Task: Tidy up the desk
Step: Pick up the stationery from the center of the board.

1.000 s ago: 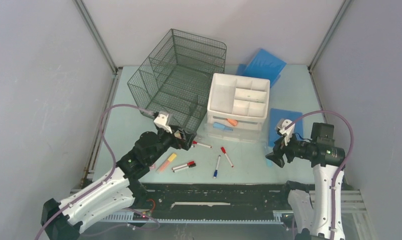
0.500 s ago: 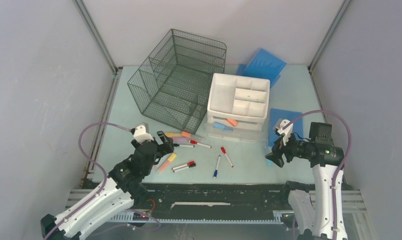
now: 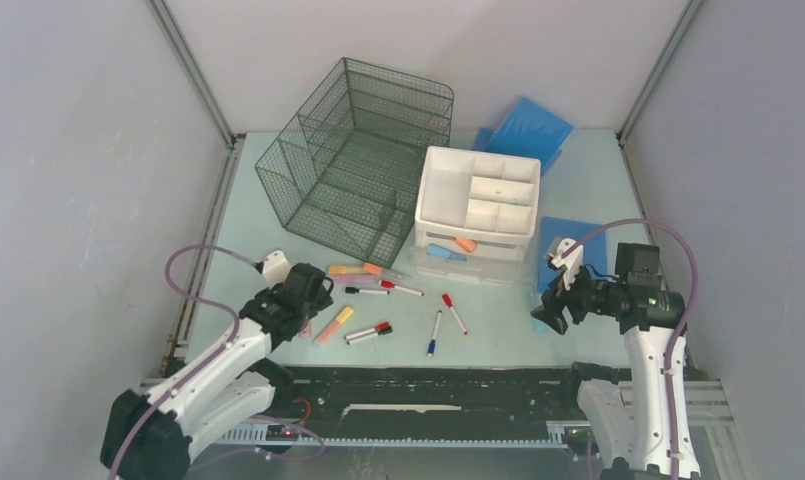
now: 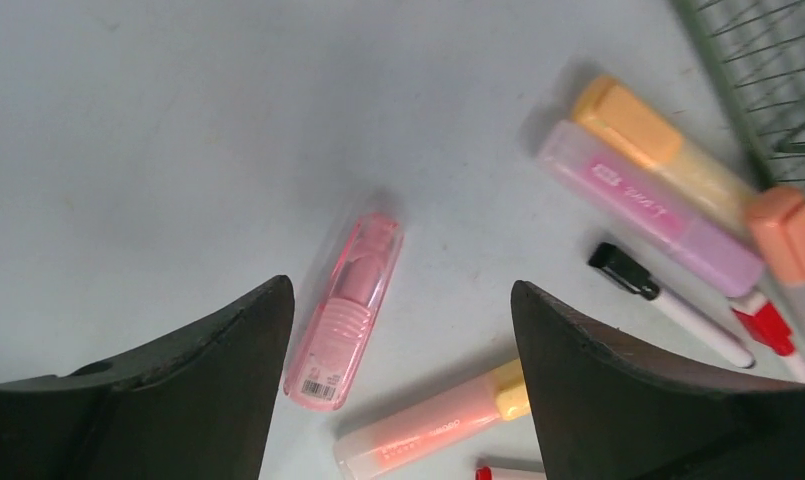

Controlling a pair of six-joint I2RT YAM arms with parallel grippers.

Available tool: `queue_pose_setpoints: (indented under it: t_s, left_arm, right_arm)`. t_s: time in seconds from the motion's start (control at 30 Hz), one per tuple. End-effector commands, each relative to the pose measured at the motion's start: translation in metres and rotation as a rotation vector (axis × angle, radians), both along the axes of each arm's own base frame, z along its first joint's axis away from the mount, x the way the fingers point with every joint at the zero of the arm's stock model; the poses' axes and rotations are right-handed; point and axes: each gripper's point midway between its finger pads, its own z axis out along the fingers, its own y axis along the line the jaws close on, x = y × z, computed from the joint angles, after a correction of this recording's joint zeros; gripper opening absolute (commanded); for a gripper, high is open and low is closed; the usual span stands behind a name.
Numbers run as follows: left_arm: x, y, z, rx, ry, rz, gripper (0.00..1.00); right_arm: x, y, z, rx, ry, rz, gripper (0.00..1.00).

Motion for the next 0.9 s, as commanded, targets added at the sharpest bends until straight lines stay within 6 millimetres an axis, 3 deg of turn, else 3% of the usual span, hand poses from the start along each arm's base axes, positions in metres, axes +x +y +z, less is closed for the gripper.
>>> queue_pose_setpoints:
  t_s: [0.0,0.37,0.87]
  left_arm:
    - [-0.004,-0.001,-0.001,-0.026,0.103,0.076,0.85]
    - [-0.010,-0.001,-0.021,0.030,0.274,0.069,0.64]
    - [-0.016,-0.005,-0.045,-0.093,0.296,0.093,0.54]
  right_arm:
    - [0.004,0.000,0.001,-0.002,-0.009,-0.007,0.79]
    - [0.005,-0.001,0.000,-0.013,-0.014,-0.011,0.80]
    - [0.005,-0.001,-0.002,-0.024,-0.008,-0.006,0.83]
